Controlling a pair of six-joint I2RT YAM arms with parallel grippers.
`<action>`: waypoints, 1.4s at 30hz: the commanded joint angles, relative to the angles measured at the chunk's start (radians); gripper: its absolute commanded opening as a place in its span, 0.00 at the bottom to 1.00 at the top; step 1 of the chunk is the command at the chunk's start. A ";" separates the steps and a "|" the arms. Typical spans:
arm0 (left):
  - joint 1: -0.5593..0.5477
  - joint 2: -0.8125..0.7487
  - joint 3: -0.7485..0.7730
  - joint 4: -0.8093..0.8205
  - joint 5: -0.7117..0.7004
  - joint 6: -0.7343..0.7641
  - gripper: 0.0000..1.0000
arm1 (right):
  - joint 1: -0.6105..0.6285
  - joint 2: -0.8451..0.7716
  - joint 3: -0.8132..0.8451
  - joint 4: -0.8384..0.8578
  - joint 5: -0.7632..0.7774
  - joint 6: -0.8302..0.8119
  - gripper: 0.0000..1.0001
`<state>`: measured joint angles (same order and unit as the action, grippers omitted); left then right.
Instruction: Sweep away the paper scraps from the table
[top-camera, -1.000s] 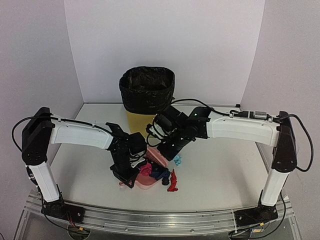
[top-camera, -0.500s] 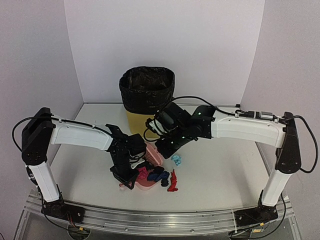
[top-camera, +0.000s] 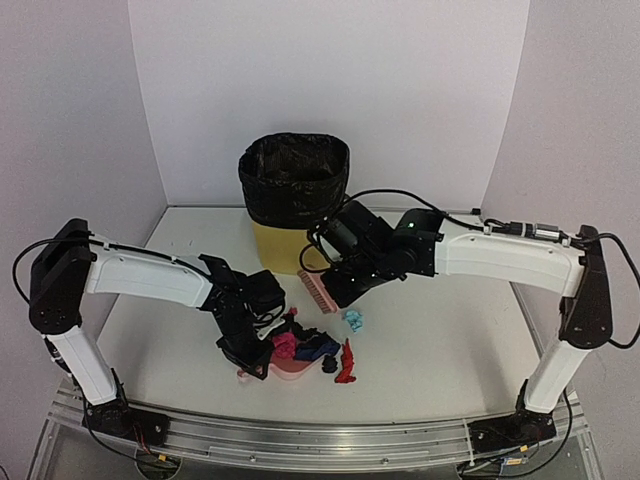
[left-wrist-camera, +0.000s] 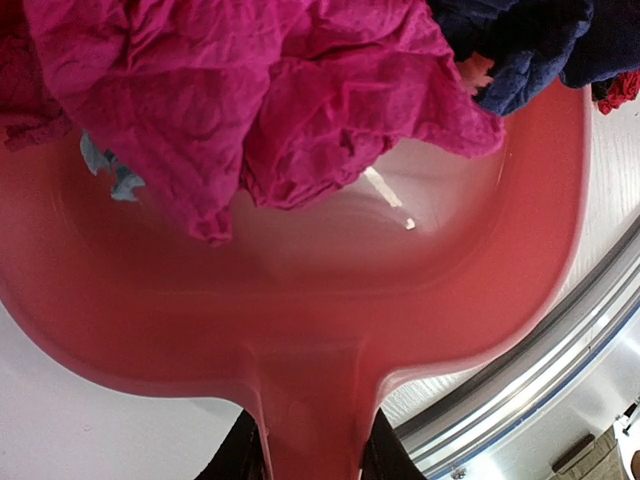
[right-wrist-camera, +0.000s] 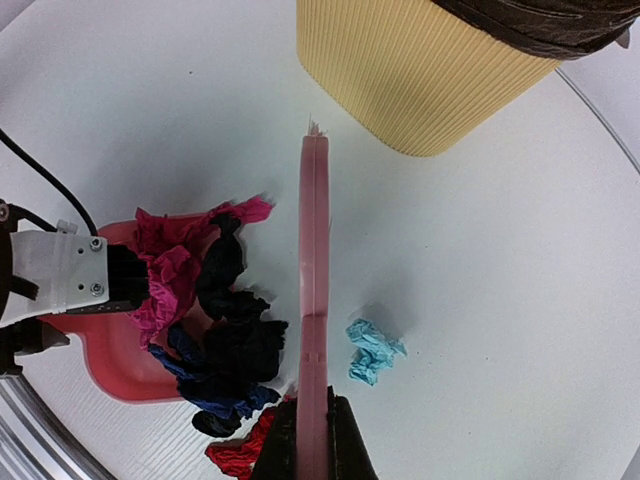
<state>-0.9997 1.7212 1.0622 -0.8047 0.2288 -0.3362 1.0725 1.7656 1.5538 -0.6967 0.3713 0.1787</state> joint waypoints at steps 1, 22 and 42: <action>0.000 -0.073 -0.027 0.062 -0.032 -0.020 0.00 | 0.004 -0.083 -0.011 0.028 0.071 0.039 0.00; -0.046 -0.265 -0.160 0.311 -0.193 -0.038 0.00 | 0.002 -0.260 -0.156 0.029 0.263 0.097 0.00; -0.051 -0.346 -0.148 0.417 -0.246 -0.041 0.00 | 0.002 -0.374 -0.248 0.028 0.357 0.111 0.00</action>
<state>-1.0466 1.3869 0.8632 -0.3886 -0.0040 -0.3684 1.0721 1.4347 1.3182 -0.6960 0.6971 0.2715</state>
